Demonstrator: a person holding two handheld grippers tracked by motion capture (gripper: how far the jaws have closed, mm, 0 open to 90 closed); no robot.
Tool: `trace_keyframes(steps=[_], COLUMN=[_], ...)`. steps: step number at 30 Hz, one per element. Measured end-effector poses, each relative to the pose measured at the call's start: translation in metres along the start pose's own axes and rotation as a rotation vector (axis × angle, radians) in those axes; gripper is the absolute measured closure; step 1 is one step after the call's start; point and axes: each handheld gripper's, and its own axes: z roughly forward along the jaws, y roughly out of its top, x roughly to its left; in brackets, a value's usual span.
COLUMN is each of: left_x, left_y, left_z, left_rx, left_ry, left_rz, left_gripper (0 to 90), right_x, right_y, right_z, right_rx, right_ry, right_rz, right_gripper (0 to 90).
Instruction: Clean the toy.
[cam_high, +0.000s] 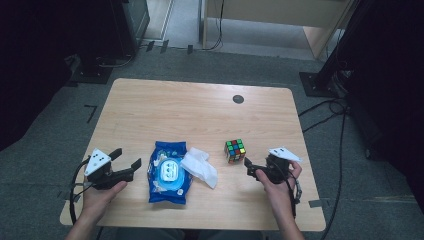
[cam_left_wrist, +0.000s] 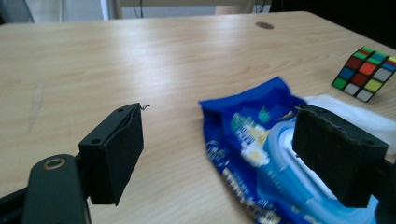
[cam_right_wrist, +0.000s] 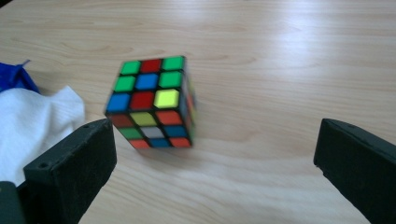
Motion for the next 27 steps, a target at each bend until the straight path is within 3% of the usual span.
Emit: trace_keyframes(steps=[4, 16, 19, 22, 26, 27], left_x=[0.011, 0.036, 0.038, 0.039, 0.037, 0.036], left_y=[-0.011, -0.041, -0.043, -0.046, -0.048, -0.048], left_z=[-0.004, -0.017, -0.017, -0.015, -0.011, -0.010], left_rx=[0.026, 0.147, 0.191, 0.229, 0.268, 0.286], left_ry=[0.021, 0.110, 0.148, 0.166, 0.178, 0.186], left_rz=[-0.018, 0.017, 0.025, 0.030, 0.054, 0.064], left_gripper=[14.1, 9.5, 9.5, 9.5, 9.5, 9.5], right_x=[-0.018, -0.079, -0.087, -0.091, -0.099, -0.099], right_y=[-0.011, -0.054, -0.061, -0.067, -0.073, -0.074], right_z=[-0.011, -0.035, -0.039, -0.043, -0.045, -0.045], right_rx=[0.007, 0.082, 0.098, 0.103, 0.125, 0.125], right_ry=[-0.025, -0.161, -0.183, -0.242, -0.230, -0.232], right_rz=[0.012, 0.057, 0.058, 0.040, 0.085, 0.077], right_gripper=[0.0, 0.0, 0.0, 0.0, 0.0, 0.0])
